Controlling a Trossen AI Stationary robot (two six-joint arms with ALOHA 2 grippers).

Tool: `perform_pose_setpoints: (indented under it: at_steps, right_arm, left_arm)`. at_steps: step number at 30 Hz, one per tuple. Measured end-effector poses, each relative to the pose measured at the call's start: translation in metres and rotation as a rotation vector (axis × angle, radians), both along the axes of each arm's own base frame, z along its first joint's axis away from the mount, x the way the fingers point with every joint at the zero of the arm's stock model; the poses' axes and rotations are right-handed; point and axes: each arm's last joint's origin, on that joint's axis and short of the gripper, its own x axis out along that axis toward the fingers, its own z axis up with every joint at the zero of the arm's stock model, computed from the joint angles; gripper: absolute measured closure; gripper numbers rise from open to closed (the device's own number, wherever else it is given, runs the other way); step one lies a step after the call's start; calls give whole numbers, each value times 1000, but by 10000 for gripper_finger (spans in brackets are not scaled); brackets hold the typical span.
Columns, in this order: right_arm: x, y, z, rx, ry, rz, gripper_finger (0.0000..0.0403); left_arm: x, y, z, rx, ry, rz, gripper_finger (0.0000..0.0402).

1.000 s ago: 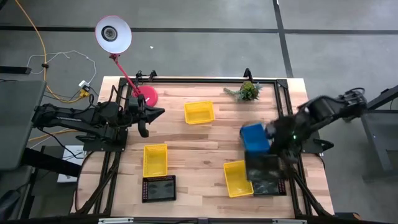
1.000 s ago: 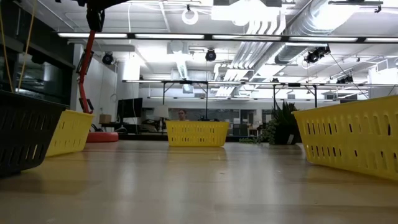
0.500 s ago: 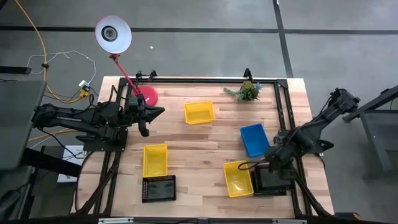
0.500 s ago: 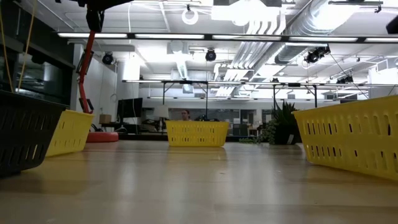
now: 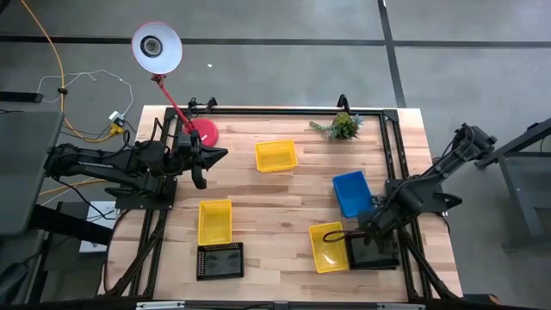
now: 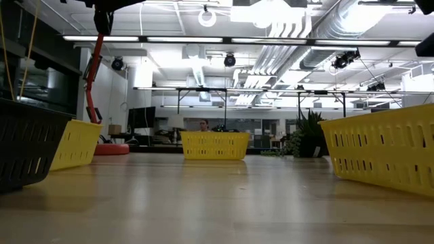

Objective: Stack baskets by color
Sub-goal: Stack the top black bin on the right black bin, then stack the left black bin on the right stacked black bin

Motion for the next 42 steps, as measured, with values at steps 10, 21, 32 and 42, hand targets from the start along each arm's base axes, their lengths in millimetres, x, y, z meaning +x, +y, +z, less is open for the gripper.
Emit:
perform_pose_setpoints:
  at_steps: [10, 21, 32, 42]
  right_arm:
    - [6, 3, -1, -10, -45, -66, 403]
    - [5, 2, -1, -2, -18, -169, 395]
    - [6, 3, -1, 9, -10, -184, 272]
    - [-6, -6, 18, 86, -96, -208, 236]
  left_arm:
    - [0, 0, 0, 1, 2, 0, 401]
    - [0, 0, -1, 0, 13, 0, 401]
    - [0, 0, -1, 0, 13, 0, 401]
    - [0, 0, -1, 1, 14, 0, 401]
